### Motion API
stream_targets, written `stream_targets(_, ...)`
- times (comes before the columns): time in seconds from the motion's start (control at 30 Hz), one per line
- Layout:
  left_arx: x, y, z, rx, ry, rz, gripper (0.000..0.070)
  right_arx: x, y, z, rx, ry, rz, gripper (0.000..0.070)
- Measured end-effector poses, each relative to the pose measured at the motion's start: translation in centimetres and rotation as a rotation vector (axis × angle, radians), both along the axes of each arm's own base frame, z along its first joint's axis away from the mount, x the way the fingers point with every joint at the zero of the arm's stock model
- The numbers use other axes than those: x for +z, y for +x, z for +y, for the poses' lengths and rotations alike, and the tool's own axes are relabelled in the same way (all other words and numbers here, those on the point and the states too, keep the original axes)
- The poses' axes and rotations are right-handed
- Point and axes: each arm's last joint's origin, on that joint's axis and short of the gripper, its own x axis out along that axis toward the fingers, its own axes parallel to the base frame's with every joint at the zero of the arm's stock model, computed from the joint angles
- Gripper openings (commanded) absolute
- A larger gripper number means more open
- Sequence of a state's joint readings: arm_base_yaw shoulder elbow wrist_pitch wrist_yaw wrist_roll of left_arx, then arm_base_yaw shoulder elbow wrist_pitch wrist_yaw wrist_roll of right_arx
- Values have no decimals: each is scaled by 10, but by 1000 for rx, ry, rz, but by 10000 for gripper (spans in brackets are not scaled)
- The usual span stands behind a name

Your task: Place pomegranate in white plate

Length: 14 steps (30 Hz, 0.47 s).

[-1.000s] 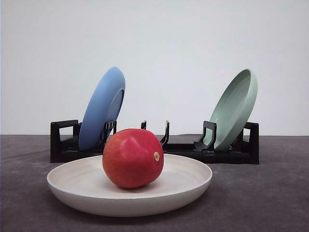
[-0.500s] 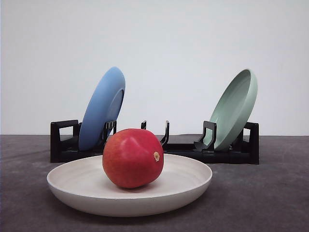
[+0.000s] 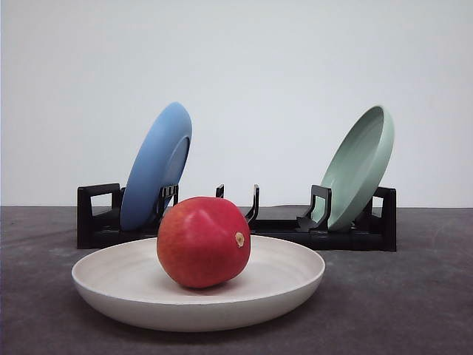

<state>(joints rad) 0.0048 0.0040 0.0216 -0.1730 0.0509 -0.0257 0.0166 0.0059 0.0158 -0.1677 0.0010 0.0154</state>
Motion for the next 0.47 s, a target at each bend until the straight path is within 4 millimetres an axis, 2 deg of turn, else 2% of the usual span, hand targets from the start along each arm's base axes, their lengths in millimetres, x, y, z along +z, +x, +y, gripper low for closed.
stream_targets(0.47, 0, 0, 0, 0, 0, 0, 23, 0, 0, 0, 0, 0, 0, 27)
